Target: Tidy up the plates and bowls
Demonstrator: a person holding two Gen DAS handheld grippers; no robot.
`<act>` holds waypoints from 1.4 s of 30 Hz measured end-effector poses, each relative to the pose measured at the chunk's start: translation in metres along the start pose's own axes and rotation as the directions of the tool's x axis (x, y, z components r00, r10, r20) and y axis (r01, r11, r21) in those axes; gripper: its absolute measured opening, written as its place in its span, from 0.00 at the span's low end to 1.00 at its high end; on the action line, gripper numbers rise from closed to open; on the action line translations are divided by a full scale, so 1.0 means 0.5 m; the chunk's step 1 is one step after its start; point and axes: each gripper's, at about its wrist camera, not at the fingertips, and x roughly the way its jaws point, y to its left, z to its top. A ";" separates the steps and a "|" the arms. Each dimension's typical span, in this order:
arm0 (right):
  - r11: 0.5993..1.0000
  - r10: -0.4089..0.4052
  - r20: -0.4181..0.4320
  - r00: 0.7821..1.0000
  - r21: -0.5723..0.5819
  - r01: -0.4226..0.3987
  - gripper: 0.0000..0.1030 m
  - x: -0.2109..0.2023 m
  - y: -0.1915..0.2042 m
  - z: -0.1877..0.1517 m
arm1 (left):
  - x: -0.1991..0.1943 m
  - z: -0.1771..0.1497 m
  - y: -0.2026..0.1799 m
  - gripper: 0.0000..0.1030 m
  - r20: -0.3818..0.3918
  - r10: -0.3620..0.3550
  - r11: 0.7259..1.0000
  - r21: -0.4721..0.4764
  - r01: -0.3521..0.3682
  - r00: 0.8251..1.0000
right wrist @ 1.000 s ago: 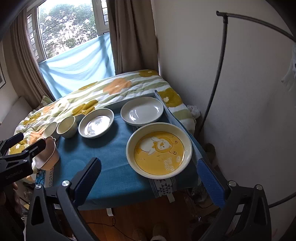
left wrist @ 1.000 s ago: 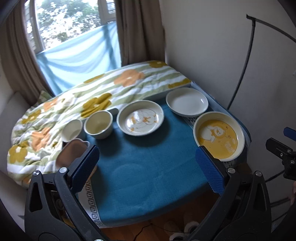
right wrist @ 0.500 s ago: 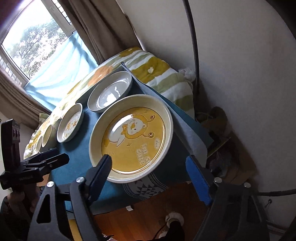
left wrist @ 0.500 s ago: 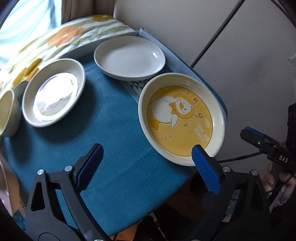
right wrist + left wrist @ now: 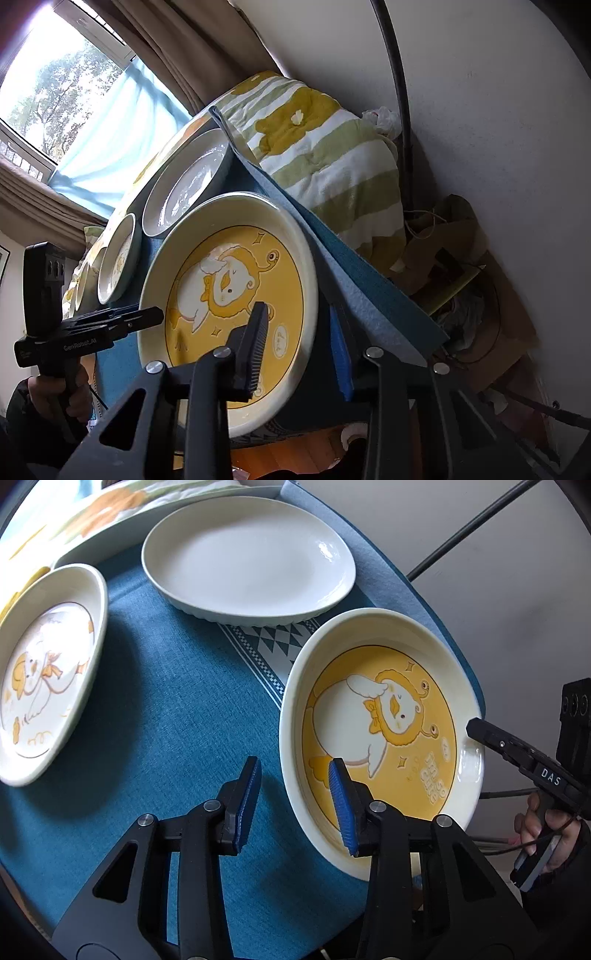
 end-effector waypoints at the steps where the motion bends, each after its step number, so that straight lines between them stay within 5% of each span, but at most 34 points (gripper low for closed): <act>1: 1.000 0.001 -0.003 1.000 -0.003 -0.001 0.25 0.006 -0.002 0.005 | 0.004 0.001 0.000 0.29 -0.004 0.001 1.000 0.001 -0.001 1.000; 5: 1.000 0.010 -0.017 1.000 -0.015 -0.010 0.14 0.026 -0.006 0.018 | 0.018 0.004 0.000 0.21 -0.018 0.008 1.000 0.011 -0.008 1.000; 17: 0.997 -0.018 -0.044 0.999 -0.081 0.014 0.14 0.041 0.010 0.028 | 0.033 0.012 -0.045 0.20 -0.016 0.073 0.995 0.068 -0.072 0.997; 30: 0.989 0.000 -0.044 0.999 -0.147 -0.007 0.14 0.031 0.037 0.035 | -0.062 -0.012 -0.065 0.20 0.076 0.095 0.994 0.042 -0.098 0.993; 42: 0.926 0.101 -0.097 0.990 -0.355 -0.129 0.14 -0.001 0.197 0.063 | -0.240 -0.133 0.015 0.20 0.185 0.181 0.975 -0.165 -0.151 0.966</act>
